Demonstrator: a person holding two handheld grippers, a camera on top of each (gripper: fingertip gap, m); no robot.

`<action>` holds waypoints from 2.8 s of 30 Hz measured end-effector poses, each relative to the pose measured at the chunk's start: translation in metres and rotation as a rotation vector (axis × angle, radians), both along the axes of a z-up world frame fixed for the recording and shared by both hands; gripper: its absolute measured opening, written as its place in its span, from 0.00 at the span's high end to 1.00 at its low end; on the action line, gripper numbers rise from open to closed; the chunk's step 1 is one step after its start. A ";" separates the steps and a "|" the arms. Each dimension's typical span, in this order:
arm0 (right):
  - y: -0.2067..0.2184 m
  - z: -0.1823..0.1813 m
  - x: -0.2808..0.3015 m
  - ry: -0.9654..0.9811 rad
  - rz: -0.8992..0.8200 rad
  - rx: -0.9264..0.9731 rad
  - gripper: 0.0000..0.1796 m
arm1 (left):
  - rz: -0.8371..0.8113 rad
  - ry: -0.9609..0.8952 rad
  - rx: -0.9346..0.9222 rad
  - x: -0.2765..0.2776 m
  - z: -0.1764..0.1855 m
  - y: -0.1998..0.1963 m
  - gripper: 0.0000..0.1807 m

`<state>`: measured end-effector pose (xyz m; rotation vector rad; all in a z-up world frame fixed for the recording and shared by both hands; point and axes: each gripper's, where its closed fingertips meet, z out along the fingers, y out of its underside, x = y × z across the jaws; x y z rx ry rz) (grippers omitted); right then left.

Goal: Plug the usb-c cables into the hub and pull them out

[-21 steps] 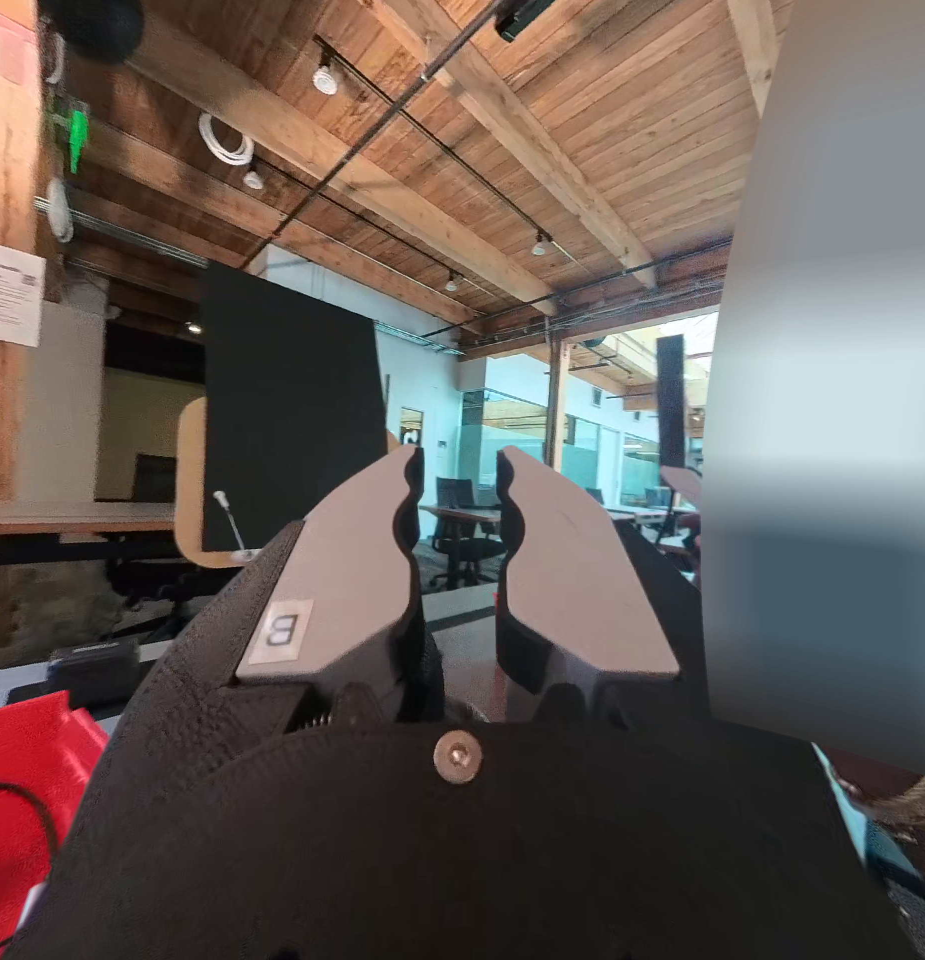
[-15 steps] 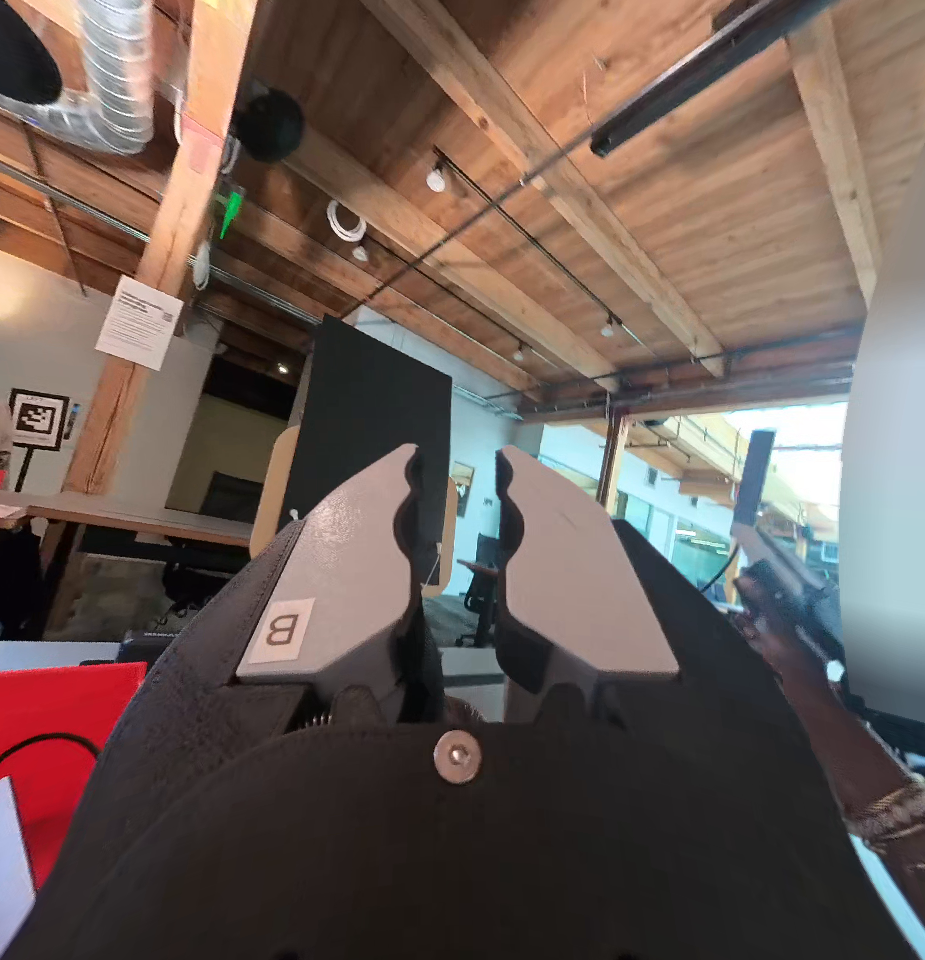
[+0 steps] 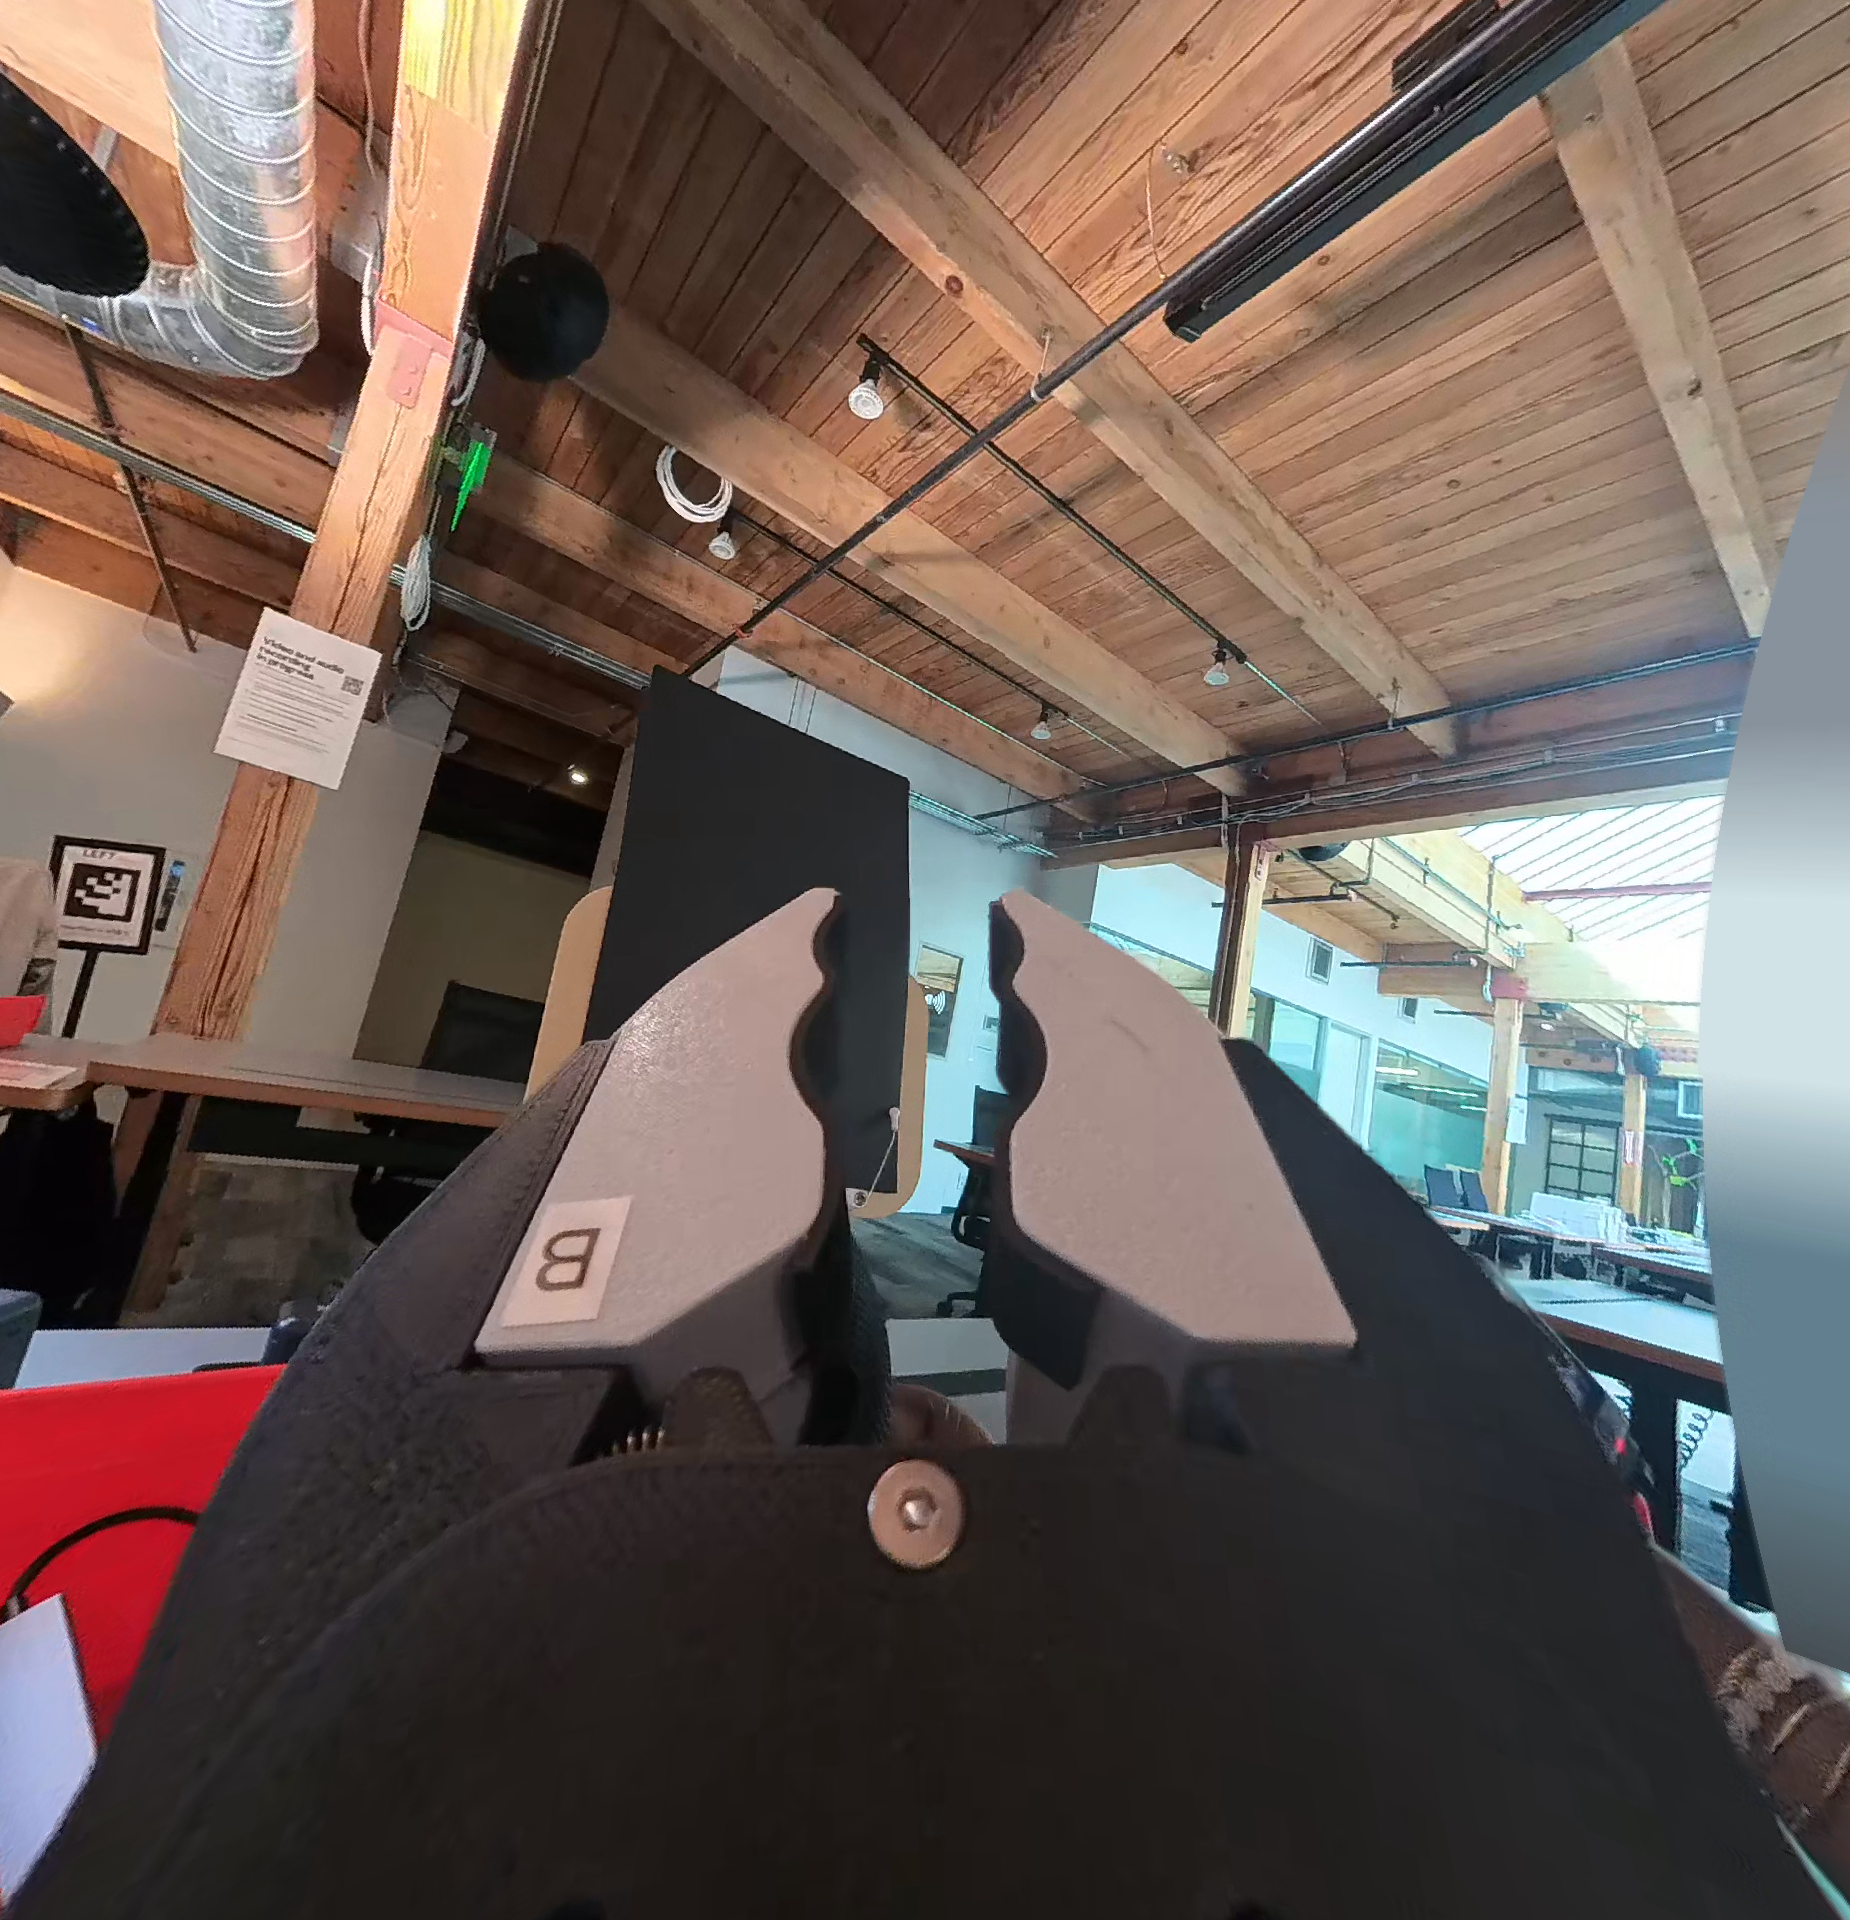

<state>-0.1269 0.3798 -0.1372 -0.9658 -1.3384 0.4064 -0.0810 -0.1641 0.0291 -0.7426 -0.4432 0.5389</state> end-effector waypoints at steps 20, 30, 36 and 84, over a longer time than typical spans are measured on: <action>-0.006 -0.024 -0.012 -0.318 -0.103 -0.292 0.78 | 0.080 -0.072 -0.162 -0.010 -0.015 -0.012 0.87; -0.015 -0.016 -0.029 -0.373 -0.018 -0.451 0.96 | 0.112 -0.120 -0.247 -0.019 -0.028 -0.019 0.86; 0.000 -0.085 -0.035 -0.878 -0.107 -0.585 0.92 | 0.175 -0.228 -0.309 -0.031 -0.047 -0.043 0.86; -0.276 0.004 0.090 0.440 0.893 -0.597 0.73 | 0.009 -1.247 -0.848 -0.224 -0.256 -0.013 0.77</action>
